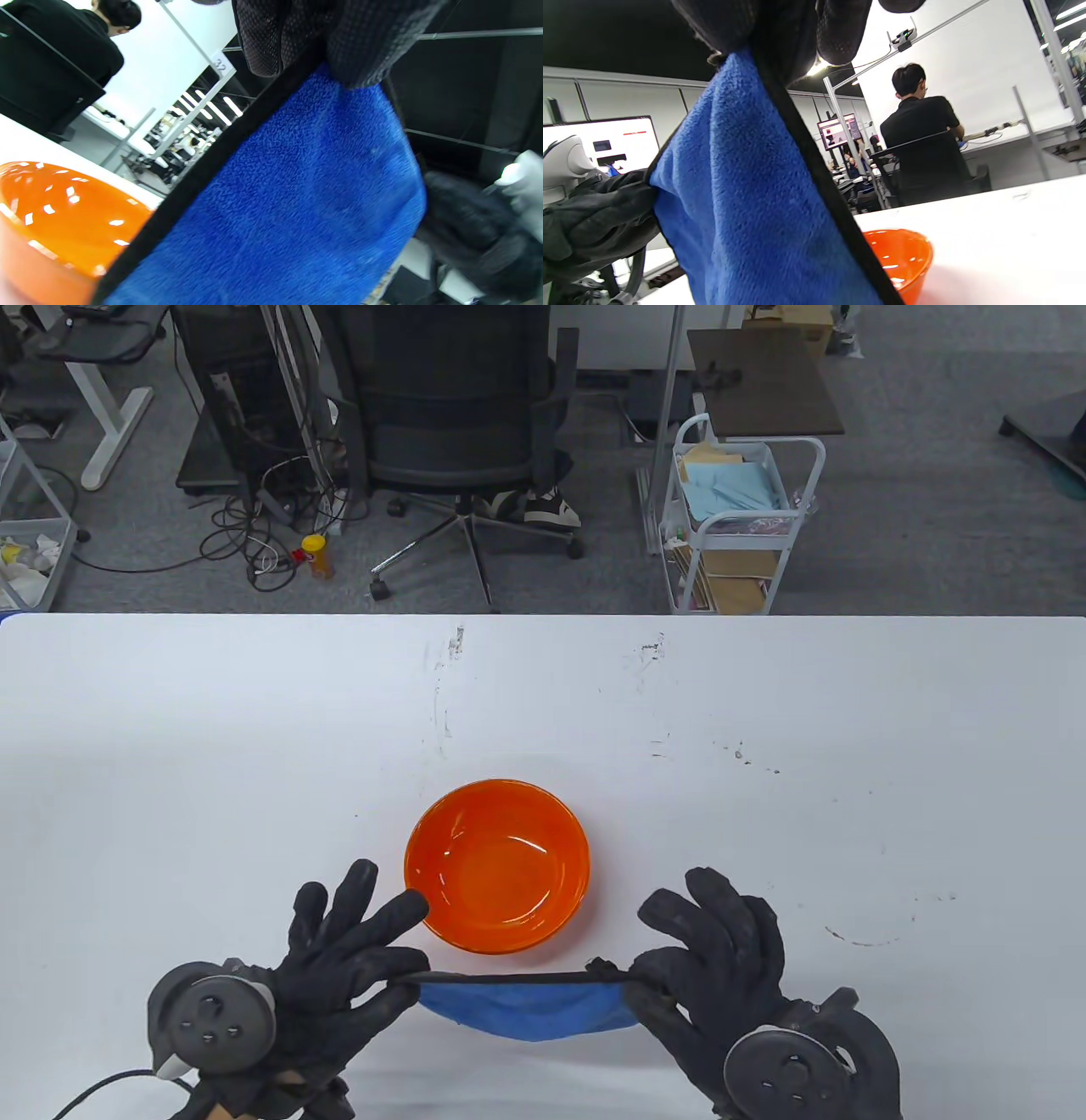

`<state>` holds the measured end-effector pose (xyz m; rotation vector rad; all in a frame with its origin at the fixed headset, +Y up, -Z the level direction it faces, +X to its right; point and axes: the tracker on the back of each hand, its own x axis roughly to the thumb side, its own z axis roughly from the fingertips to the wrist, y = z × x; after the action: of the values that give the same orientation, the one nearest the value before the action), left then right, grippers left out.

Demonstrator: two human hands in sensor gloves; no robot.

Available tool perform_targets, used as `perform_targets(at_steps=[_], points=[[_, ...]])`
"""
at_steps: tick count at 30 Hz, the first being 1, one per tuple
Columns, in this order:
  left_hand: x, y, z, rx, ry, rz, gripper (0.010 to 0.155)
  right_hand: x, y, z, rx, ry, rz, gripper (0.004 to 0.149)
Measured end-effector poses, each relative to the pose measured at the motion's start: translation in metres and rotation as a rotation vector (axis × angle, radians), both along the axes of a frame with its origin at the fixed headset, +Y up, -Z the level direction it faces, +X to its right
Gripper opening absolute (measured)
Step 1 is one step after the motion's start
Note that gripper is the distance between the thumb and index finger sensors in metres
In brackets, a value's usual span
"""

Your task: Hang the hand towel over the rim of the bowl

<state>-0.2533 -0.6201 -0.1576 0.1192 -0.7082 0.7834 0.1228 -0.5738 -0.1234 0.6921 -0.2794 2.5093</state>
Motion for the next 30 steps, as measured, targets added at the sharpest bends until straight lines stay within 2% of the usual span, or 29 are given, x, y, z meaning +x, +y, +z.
perform_targets(at_steps=[5, 8, 11, 15, 18, 19, 21, 24, 30], points=[[-0.010, 0.015, 0.022, 0.015, -0.023, -0.039, 0.037, -0.006, -0.014, 0.000, -0.079, 0.046, -0.087, 0.043], [-0.012, 0.008, 0.017, -0.016, 0.013, -0.086, 0.037, -0.011, -0.031, -0.014, -0.122, 0.021, -0.071, 0.043], [-0.012, -0.008, 0.003, -0.058, 0.080, -0.118, 0.037, -0.018, -0.053, -0.037, -0.174, -0.020, -0.052, 0.043], [-0.011, -0.041, -0.027, -0.135, 0.154, -0.171, 0.038, -0.025, -0.081, -0.071, -0.224, -0.094, -0.006, 0.043], [-0.011, -0.063, -0.047, -0.106, 0.268, -0.120, 0.037, -0.031, -0.096, -0.091, -0.182, -0.169, 0.052, 0.042], [-0.011, -0.069, -0.054, -0.089, 0.315, -0.098, 0.037, -0.035, -0.100, -0.100, -0.117, -0.202, 0.104, 0.042], [-0.010, -0.077, -0.066, -0.060, 0.383, -0.079, 0.037, -0.041, -0.105, -0.112, -0.052, -0.247, 0.148, 0.042], [-0.007, -0.085, -0.083, -0.110, 0.432, -0.089, 0.037, -0.046, -0.110, -0.131, -0.034, -0.274, 0.170, 0.042], [-0.002, -0.091, -0.112, -0.153, 0.533, -0.106, 0.038, -0.050, -0.121, -0.165, -0.118, -0.310, 0.189, 0.042]])
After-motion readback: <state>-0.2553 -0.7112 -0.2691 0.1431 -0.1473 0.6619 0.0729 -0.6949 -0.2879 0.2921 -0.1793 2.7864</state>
